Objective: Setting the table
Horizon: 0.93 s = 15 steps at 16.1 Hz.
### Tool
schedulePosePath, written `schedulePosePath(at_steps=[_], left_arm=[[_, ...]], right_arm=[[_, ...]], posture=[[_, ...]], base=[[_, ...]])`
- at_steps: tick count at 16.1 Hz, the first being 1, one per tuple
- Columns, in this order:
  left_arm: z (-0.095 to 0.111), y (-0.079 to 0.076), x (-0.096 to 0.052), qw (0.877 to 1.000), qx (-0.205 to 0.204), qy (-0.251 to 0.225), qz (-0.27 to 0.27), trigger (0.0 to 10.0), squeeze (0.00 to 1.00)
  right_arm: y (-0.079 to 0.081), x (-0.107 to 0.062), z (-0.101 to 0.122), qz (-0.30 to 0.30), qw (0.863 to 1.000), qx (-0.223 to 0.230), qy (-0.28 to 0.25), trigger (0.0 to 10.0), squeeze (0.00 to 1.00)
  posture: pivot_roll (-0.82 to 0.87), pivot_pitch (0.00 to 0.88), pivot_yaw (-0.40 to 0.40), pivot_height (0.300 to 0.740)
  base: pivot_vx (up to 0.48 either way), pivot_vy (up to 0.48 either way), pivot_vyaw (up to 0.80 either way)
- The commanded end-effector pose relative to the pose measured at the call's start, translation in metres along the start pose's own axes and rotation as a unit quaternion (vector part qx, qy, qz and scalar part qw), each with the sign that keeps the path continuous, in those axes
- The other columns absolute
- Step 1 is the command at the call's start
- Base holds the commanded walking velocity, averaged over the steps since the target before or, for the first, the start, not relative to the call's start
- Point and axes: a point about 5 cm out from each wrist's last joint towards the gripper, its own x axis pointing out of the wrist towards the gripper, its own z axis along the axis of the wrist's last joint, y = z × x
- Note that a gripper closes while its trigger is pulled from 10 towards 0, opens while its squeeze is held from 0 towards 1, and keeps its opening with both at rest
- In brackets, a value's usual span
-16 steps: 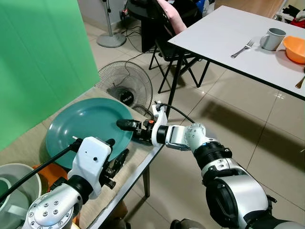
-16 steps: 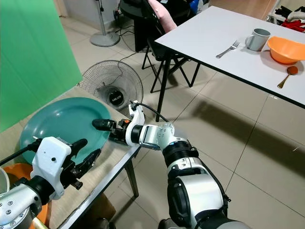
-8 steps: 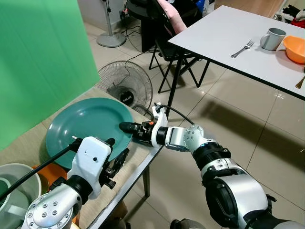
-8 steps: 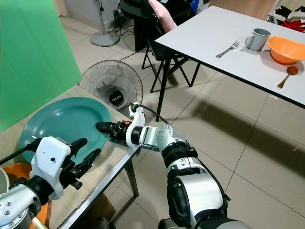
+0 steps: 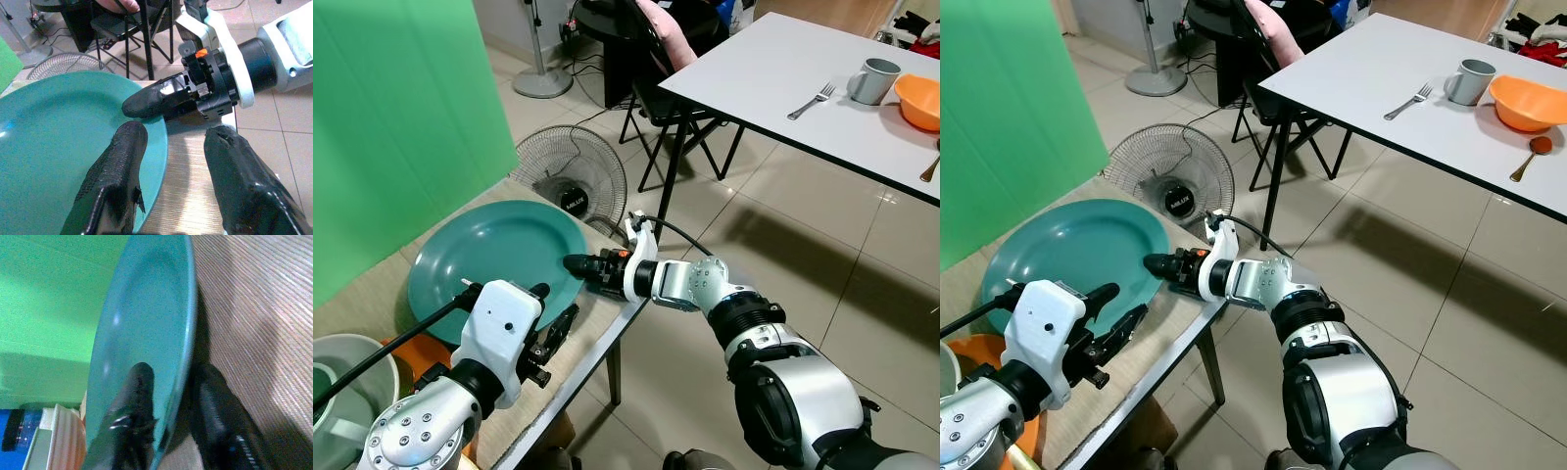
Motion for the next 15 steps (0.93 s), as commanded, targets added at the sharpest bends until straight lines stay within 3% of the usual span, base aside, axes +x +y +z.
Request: schedulePosePath(at_steps=[1, 7, 10, 12, 13, 15], left_arm=[[0.001, 0.0, 0.001, 1.0, 0.006, -0.001, -0.001, 10.0, 0.0], [0.007, 0.004, 0.003, 1.0, 0.007, -0.021, 0.013, 10.0, 0.0], [0.012, 0.01, 0.005, 0.999, 0.011, -0.036, 0.028, 10.0, 0.0], [0.014, 0.013, 0.006, 0.998, 0.012, -0.044, 0.035, 10.0, 0.0], [0.017, 0.016, 0.007, 0.998, 0.011, -0.054, 0.044, 10.0, 0.0], [0.018, 0.019, 0.008, 0.997, 0.014, -0.056, 0.054, 10.0, 0.0]], right_arm=[[0.022, 0.025, -0.017, 0.02, 0.999, -0.003, 0.031, 0.0, 0.0], [0.025, 0.017, 0.001, 0.027, 1.0, 0.006, -0.006, 0.0, 0.0], [0.025, -0.001, 0.023, 0.04, 0.999, 0.008, -0.036, 0.0, 0.0], [0.02, -0.015, 0.034, 0.035, 0.998, -0.003, -0.048, 0.0, 0.0], [0.014, -0.031, 0.042, 0.027, 0.998, -0.016, -0.06, 0.0, 0.0], [0.01, -0.042, 0.046, 0.022, 0.997, -0.028, -0.068, 0.0, 0.0]], posture=[[0.04, 0.08, -0.013, 0.74], [0.03, 0.065, -0.013, 0.74], [0.03, 0.057, -0.01, 0.74], [0.02, 0.053, -0.008, 0.74], [0.02, 0.049, -0.005, 0.74], [0.02, 0.048, -0.003, 0.74]], base=[[0.0, 0.0, 0.0], [0.0, 0.0, 0.0], [0.0, 0.0, 0.0], [0.0, 0.0, 0.0], [0.0, 0.0, 0.0], [0.0, 0.0, 0.0]])
